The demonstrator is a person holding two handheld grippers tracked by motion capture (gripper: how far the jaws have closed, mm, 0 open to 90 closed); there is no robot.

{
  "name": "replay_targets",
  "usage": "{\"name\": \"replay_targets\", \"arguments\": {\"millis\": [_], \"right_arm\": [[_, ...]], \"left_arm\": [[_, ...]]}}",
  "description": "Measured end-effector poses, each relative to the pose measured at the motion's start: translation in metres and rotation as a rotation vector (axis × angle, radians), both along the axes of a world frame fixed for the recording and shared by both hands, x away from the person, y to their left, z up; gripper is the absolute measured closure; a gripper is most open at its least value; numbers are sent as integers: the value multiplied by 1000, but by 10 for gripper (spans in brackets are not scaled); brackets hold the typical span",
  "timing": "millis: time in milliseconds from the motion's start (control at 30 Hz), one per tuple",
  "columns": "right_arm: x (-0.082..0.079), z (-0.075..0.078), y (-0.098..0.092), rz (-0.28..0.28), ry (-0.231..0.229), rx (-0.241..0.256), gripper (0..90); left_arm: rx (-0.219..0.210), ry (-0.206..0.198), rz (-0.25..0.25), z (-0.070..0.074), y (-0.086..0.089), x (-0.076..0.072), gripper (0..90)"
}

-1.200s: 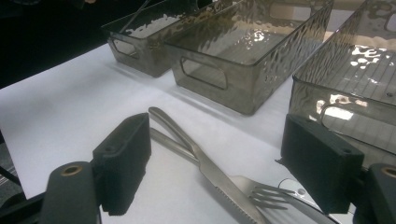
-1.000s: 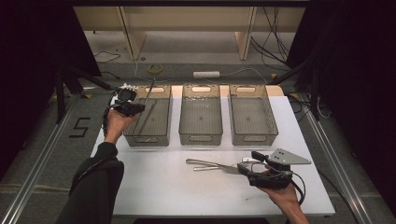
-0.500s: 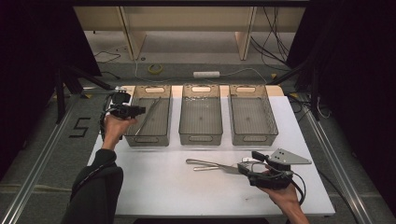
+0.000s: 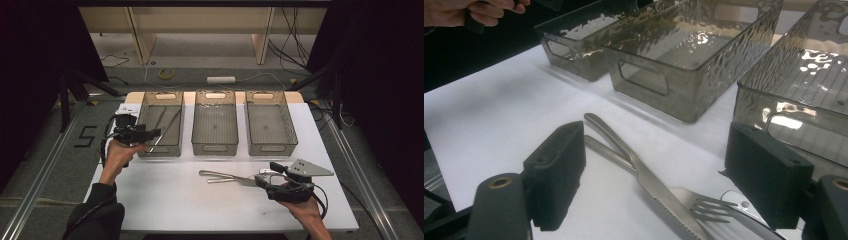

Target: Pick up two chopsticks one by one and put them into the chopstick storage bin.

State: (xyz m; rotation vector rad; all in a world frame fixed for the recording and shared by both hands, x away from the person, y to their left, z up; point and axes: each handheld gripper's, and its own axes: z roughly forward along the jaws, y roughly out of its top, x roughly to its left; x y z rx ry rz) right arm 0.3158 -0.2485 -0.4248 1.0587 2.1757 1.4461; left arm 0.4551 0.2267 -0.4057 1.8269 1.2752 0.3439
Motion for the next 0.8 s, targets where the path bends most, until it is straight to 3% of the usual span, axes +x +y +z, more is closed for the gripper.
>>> {"name": "replay_targets", "arguments": {"millis": [167, 267, 500, 800], "right_arm": [[1, -1, -1, 3, 8, -3, 253], [2, -1, -1, 4, 10, -8, 253], [4, -2, -3, 3, 12, -18, 252], [9, -3, -12, -13, 19, -32, 251]], "left_arm": [[-5, -27, -62, -5, -12, -13, 229], [-37, -34, -82, -7, -15, -22, 209], [-72, -100, -123, -5, -23, -40, 195], [-50, -115, -153, -11, -33, -56, 172]]}}
